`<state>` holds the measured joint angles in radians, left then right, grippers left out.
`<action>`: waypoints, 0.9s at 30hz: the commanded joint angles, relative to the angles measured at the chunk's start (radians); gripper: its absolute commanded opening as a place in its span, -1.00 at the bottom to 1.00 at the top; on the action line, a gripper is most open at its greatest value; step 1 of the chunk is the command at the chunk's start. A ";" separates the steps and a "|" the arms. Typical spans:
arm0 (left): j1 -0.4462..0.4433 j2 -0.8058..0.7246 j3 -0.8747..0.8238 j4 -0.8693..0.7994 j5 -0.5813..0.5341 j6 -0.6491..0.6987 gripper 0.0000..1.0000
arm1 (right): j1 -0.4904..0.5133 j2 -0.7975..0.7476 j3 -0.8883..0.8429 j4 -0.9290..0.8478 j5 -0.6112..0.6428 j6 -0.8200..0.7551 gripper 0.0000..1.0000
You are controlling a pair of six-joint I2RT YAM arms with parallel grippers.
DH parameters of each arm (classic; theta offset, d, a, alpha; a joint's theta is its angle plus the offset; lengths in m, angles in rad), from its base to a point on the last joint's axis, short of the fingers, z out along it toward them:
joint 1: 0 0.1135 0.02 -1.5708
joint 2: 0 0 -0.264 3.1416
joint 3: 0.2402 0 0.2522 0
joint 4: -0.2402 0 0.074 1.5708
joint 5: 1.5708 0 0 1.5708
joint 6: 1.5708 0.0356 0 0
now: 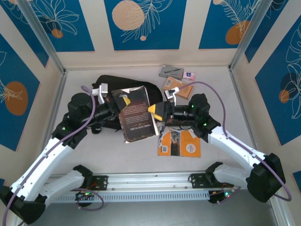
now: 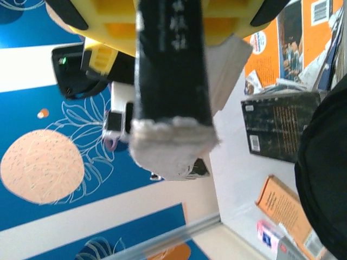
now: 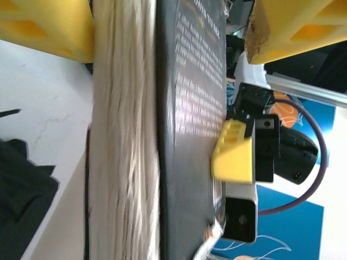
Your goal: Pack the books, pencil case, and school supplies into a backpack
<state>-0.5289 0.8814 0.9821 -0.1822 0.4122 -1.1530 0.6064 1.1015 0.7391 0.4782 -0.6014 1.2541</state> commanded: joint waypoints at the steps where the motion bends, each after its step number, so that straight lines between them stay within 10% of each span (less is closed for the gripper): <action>1: -0.005 -0.038 0.008 0.120 -0.120 -0.037 -1.00 | 0.054 -0.027 -0.066 0.200 0.077 0.073 0.60; 11: -0.004 -0.089 -0.066 0.216 -0.303 -0.131 -1.00 | 0.207 -0.102 -0.166 0.424 0.520 0.109 0.70; 21: -0.005 -0.100 0.067 0.134 -0.434 -0.074 -1.00 | 0.188 -0.248 -0.091 -0.098 0.638 -0.053 0.74; 27: -0.005 -0.093 0.116 0.152 -0.500 -0.047 -1.00 | 0.157 -0.204 -0.150 0.049 0.557 0.135 0.77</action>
<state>-0.5289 0.7994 1.0534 -0.0990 -0.0200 -1.2205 0.7635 0.8474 0.6086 0.4927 -0.0364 1.3132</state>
